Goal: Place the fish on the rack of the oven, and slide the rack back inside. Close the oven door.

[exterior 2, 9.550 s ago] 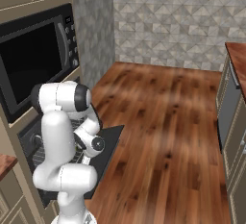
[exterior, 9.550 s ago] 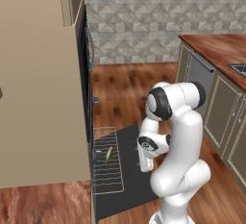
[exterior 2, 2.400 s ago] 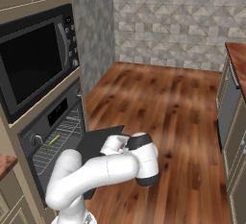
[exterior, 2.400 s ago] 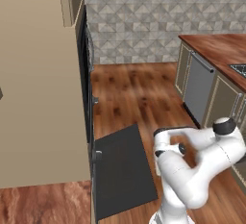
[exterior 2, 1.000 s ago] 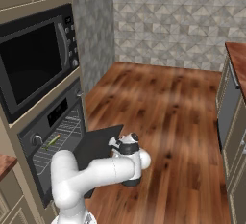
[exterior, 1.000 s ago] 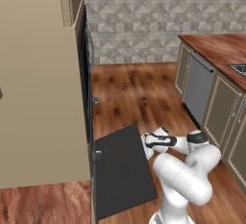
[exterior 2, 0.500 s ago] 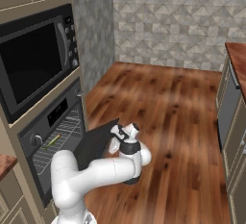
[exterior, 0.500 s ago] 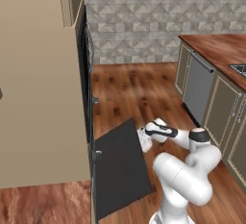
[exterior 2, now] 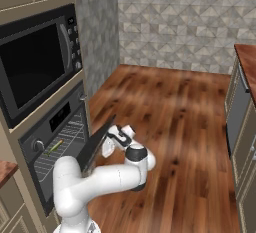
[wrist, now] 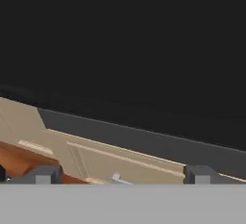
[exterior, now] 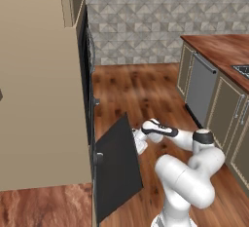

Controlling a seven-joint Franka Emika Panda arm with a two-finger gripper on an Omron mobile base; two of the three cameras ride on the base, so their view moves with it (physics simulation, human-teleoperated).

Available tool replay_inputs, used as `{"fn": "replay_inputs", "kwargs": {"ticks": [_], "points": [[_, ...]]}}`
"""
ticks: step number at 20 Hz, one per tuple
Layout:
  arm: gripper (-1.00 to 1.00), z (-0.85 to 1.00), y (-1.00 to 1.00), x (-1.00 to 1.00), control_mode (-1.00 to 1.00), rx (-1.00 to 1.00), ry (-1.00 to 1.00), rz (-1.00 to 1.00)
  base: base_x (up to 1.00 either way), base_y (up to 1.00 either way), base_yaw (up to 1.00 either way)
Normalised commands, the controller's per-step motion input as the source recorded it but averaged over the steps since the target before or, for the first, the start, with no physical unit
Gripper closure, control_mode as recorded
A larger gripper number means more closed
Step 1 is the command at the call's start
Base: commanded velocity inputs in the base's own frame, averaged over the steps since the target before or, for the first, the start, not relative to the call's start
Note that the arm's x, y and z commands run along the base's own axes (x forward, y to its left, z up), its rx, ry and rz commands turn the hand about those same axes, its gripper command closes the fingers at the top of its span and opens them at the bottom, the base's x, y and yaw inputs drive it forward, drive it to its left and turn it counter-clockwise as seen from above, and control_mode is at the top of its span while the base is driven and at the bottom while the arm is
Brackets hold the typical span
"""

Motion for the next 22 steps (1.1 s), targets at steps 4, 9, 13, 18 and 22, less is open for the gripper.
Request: {"fn": "replay_inputs", "kwargs": {"ticks": [4, 9, 13, 18, 22], "points": [[-1.00, -0.39, 1.00, -0.49, -1.00, 0.23, 0.00, 0.18, 0.00, 0.00, 0.00], [-1.00, 0.03, 1.00, -0.31, -1.00, 0.18, -0.02, 0.10, 0.00, 0.00, 0.00], [-1.00, 0.24, 1.00, -0.14, -1.00, 0.18, -0.07, 0.06, 0.00, 0.00, 0.00], [-1.00, 0.22, 1.00, -0.05, -1.00, 0.18, -0.09, 0.01, 0.00, 0.00, 0.00], [-1.00, 0.12, 1.00, 0.00, -1.00, 0.16, -0.10, 0.00, 0.00, 0.00, 0.00]]}}
